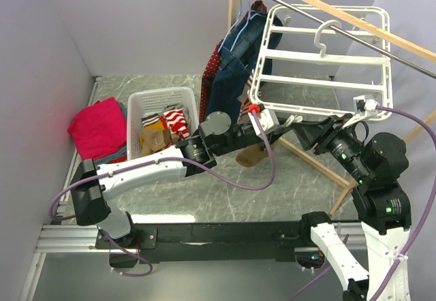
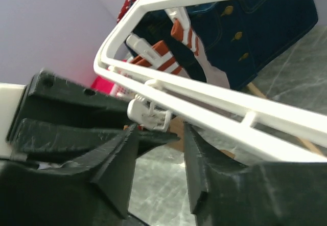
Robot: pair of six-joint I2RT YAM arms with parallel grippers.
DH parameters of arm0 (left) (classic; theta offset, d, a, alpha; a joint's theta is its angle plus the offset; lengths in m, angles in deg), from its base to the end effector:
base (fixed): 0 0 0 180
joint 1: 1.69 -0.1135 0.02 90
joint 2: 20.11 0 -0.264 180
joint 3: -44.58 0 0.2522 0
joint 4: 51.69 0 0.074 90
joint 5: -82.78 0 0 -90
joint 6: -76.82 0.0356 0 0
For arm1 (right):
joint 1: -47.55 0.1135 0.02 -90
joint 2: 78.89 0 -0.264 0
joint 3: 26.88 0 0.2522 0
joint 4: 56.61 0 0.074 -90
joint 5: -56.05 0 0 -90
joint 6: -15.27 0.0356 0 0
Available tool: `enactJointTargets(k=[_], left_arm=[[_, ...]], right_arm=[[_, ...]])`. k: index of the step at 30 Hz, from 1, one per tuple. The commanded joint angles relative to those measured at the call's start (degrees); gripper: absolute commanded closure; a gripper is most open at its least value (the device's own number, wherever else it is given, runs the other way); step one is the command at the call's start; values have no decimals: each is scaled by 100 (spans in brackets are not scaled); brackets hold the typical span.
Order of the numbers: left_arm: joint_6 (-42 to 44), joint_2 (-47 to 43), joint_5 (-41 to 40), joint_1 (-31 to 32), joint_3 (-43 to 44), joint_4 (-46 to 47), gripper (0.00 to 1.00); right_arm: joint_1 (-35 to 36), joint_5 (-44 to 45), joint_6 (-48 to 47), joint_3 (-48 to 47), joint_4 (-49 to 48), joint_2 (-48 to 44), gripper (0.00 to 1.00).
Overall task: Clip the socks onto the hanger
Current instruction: Open the clamp at the hanger.
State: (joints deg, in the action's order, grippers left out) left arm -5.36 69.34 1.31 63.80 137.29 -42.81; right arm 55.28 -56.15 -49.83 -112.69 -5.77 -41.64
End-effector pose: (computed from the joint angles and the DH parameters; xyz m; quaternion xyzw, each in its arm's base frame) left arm 0.1512 -0.3443 0.4148 0.4205 0.4682 -0.4151 0.6570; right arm 0.0811 0.0246 0.4581 -0.0263 0.7195 0.3242 0.6136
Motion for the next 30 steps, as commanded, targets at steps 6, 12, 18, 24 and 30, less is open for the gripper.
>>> enactJointTargets(k=[6, 12, 18, 24, 30], left_arm=[[-8, -156, 25, 34, 190, 110, 92], [-96, -121, -10, 34, 234, 57, 92], [-52, -51, -203, 130, 313, -39, 93], [88, 29, -414, 235, 471, -233, 94], [176, 116, -563, 323, 603, -409, 94]], right_arm=[[18, -408, -381, -327, 10, -131, 30], [27, -75, -127, -362, -192, 27, 26], [27, 101, -12, -494, -245, 238, 33], [27, 40, -38, -433, -271, 291, 41], [36, 66, -117, -380, -333, 274, 43]])
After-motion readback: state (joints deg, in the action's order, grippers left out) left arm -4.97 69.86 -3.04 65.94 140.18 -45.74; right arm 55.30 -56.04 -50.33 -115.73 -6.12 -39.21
